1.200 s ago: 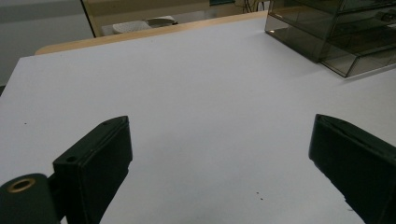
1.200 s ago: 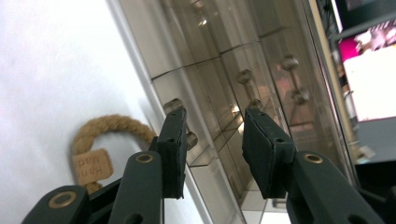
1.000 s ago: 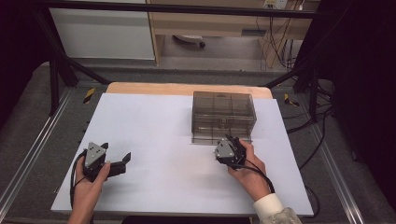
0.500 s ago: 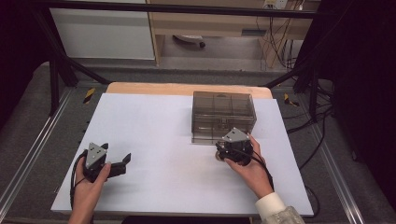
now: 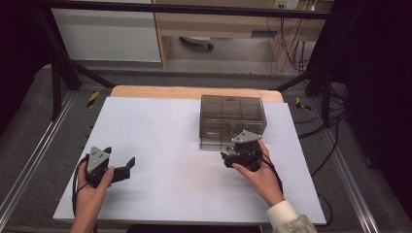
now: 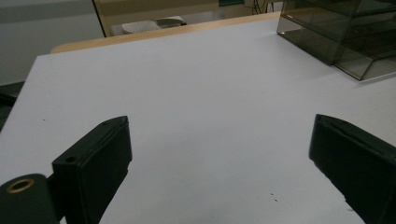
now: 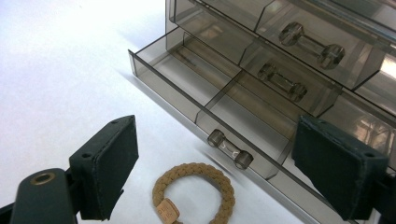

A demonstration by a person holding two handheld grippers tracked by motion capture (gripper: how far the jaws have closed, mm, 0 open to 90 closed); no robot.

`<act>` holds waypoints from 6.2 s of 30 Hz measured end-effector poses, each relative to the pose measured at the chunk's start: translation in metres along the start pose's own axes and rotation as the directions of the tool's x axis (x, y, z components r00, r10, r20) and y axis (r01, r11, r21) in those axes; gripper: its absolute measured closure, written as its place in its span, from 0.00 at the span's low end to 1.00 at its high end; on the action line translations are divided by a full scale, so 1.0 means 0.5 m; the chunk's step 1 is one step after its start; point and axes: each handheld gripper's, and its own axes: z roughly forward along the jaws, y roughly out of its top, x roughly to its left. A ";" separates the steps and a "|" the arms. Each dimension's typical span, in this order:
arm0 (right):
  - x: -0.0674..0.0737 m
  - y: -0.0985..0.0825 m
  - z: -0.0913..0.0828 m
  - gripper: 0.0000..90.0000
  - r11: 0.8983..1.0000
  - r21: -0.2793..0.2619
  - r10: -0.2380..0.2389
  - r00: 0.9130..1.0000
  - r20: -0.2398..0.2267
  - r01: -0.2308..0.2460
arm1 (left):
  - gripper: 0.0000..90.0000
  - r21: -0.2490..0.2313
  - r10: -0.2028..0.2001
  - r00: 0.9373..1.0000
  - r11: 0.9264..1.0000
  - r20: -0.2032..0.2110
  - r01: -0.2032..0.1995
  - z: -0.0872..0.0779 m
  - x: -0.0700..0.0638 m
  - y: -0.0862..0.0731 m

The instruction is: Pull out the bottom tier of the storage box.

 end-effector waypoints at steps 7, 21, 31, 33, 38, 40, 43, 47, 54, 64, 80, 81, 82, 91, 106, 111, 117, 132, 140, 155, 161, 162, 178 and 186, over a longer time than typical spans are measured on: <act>-0.003 0.002 0.005 0.19 1.000 0.017 -0.009 1.000 -0.019 0.010 | 0.06 -0.010 0.009 1.000 1.000 -0.002 -0.009 0.001 -0.004 0.002; -0.039 0.045 0.013 0.26 0.998 0.066 0.028 0.997 -0.069 -0.024 | 0.06 -0.016 0.009 1.000 1.000 -0.013 -0.009 -0.002 0.001 0.001; -0.025 0.041 0.028 0.33 0.998 0.056 0.018 0.998 -0.063 -0.015 | 0.06 -0.011 0.011 1.000 1.000 -0.018 -0.011 0.000 0.001 0.001; -0.024 0.040 0.029 0.34 0.998 0.055 0.015 0.998 -0.059 -0.012 | 0.06 -0.014 0.010 1.000 1.000 -0.019 -0.010 -0.001 0.001 0.001; -0.025 0.038 0.026 0.37 0.999 0.041 0.029 0.998 -0.058 -0.027 | 0.06 -0.007 0.015 1.000 1.000 -0.014 -0.016 0.001 -0.001 0.001; -0.028 0.037 0.025 0.38 0.999 0.039 0.035 0.998 -0.055 -0.033 | 0.06 -0.009 0.015 1.000 1.000 -0.014 -0.016 0.000 0.000 0.001; -0.033 0.034 0.025 0.40 0.998 0.032 0.055 0.997 -0.055 -0.053 | 0.06 -0.008 0.015 1.000 1.000 -0.015 -0.016 0.001 0.001 0.001; -0.038 0.033 0.027 0.40 0.997 0.038 0.074 0.995 -0.061 -0.072 | 0.06 -0.006 0.020 1.000 1.000 -0.009 -0.020 0.003 -0.001 0.002; -0.039 0.038 0.020 0.38 0.995 0.029 0.093 0.994 -0.066 -0.091 | 0.06 -0.008 0.016 1.000 1.000 -0.010 -0.016 -0.001 -0.002 0.000; -0.053 0.043 0.036 0.48 0.992 0.070 0.112 0.990 -0.086 -0.106 | 0.06 -0.010 0.029 1.000 1.000 -0.002 -0.029 -0.001 -0.005 0.002; -0.071 0.026 0.057 0.96 0.985 0.057 0.166 0.985 -0.053 -0.163 | 0.06 0.012 0.040 0.999 0.999 -0.014 -0.040 0.006 -0.005 0.000; -0.072 0.024 0.062 0.96 0.984 0.064 0.168 0.984 -0.056 -0.164 | 0.06 0.015 0.040 0.999 0.999 -0.015 -0.040 0.006 -0.004 0.000; -0.072 0.023 0.065 0.98 0.984 0.068 0.170 0.984 -0.059 -0.166 | 0.06 0.014 0.039 0.999 0.999 -0.015 -0.038 0.006 -0.004 0.000; -0.077 0.015 0.077 1.00 0.984 0.079 0.163 0.986 -0.040 -0.159 | 0.06 0.012 0.043 0.999 0.999 -0.013 -0.043 0.005 -0.007 0.001; -0.089 0.008 0.091 0.99 0.983 0.100 0.159 0.987 -0.036 -0.154 | 0.06 0.022 0.051 0.999 0.998 -0.011 -0.050 0.008 -0.010 0.000; -0.084 0.007 0.095 0.99 0.983 0.111 0.151 0.988 -0.039 -0.146 | 0.06 0.022 0.046 0.999 0.999 -0.011 -0.045 0.007 -0.008 -0.001; -0.083 0.007 0.096 0.99 0.983 0.112 0.151 0.988 -0.037 -0.146 | 0.06 0.022 0.046 0.999 0.999 -0.008 -0.046 0.007 -0.009 -0.001; -0.082 0.004 0.102 1.00 0.981 0.135 0.147 0.988 -0.043 -0.140 | 0.06 0.026 0.046 0.999 0.999 -0.010 -0.045 0.008 -0.008 -0.001; -0.087 0.003 0.100 1.00 0.979 0.139 0.153 0.987 -0.042 -0.146 | 0.06 0.030 0.043 0.999 0.999 -0.014 -0.042 0.010 -0.007 -0.001; -0.086 -0.002 0.102 1.00 0.979 0.149 0.150 0.987 -0.050 -0.141 | 0.06 0.029 0.042 0.999 0.999 -0.012 -0.042 0.008 -0.008 -0.002; -0.085 -0.002 0.102 1.00 0.978 0.158 0.148 0.987 -0.056 -0.138 | 0.06 0.027 0.040 0.999 0.999 -0.012 -0.040 0.008 -0.007 -0.002; -0.084 -0.003 0.102 1.00 0.977 0.161 0.149 0.987 -0.058 -0.138 | 0.06 0.027 0.041 0.999 0.999 -0.012 -0.041 0.008 -0.007 -0.002; -0.074 -0.007 0.092 1.00 0.974 0.179 0.153 0.985 -0.075 -0.138 | 0.06 0.029 0.042 0.999 0.999 -0.013 -0.042 0.008 -0.007 -0.002; -0.067 -0.012 0.085 1.00 0.973 0.186 0.159 0.983 -0.090 -0.140 | 0.06 0.032 0.042 0.999 0.999 -0.016 -0.041 0.007 -0.006 -0.002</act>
